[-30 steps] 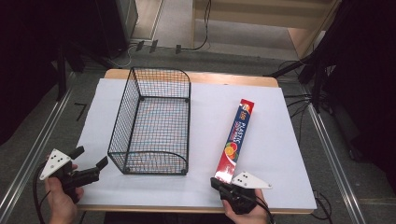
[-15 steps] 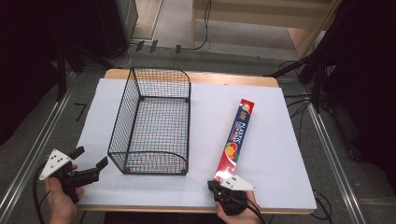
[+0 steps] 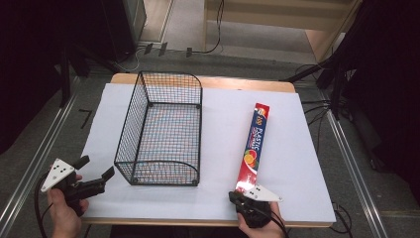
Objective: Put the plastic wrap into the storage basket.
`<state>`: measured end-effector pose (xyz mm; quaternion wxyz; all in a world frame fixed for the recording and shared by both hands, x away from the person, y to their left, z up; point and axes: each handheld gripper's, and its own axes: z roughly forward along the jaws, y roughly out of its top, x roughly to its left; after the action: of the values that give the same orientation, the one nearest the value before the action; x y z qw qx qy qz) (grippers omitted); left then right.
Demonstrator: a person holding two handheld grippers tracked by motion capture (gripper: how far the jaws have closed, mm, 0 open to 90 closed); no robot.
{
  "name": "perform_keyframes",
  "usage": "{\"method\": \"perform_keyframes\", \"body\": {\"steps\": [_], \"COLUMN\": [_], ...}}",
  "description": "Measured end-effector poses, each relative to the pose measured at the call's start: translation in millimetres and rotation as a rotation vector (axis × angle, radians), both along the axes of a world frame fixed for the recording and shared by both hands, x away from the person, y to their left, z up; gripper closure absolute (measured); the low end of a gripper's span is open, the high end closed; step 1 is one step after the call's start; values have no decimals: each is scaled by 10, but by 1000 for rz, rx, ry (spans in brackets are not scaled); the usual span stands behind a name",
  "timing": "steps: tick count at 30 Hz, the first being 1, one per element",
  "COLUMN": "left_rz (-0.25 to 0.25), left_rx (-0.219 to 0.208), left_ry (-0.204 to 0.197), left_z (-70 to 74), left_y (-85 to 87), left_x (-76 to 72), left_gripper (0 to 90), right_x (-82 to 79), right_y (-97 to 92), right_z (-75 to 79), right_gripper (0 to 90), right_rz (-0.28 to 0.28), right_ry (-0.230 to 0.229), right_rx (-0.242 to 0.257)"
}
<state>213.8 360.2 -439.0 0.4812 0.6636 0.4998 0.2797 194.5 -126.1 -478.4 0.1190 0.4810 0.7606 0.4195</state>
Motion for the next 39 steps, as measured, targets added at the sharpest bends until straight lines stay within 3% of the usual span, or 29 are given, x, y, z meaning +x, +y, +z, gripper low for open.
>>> {"method": "perform_keyframes", "body": {"steps": [32, 39], "left_rz": [-6, -5], "left_rx": [-1, 2], "left_ry": [0, 0], "left_z": [-1, -1], "left_y": [-11, -15], "left_x": [16, 16], "left_gripper": [35, 34], "right_x": [137, 155], "right_y": [-1144, -1298], "right_z": [3, 1], "right_gripper": [900, 900], "right_rz": [-333, -398], "right_ry": [18, 22], "right_rx": [18, 16]}}
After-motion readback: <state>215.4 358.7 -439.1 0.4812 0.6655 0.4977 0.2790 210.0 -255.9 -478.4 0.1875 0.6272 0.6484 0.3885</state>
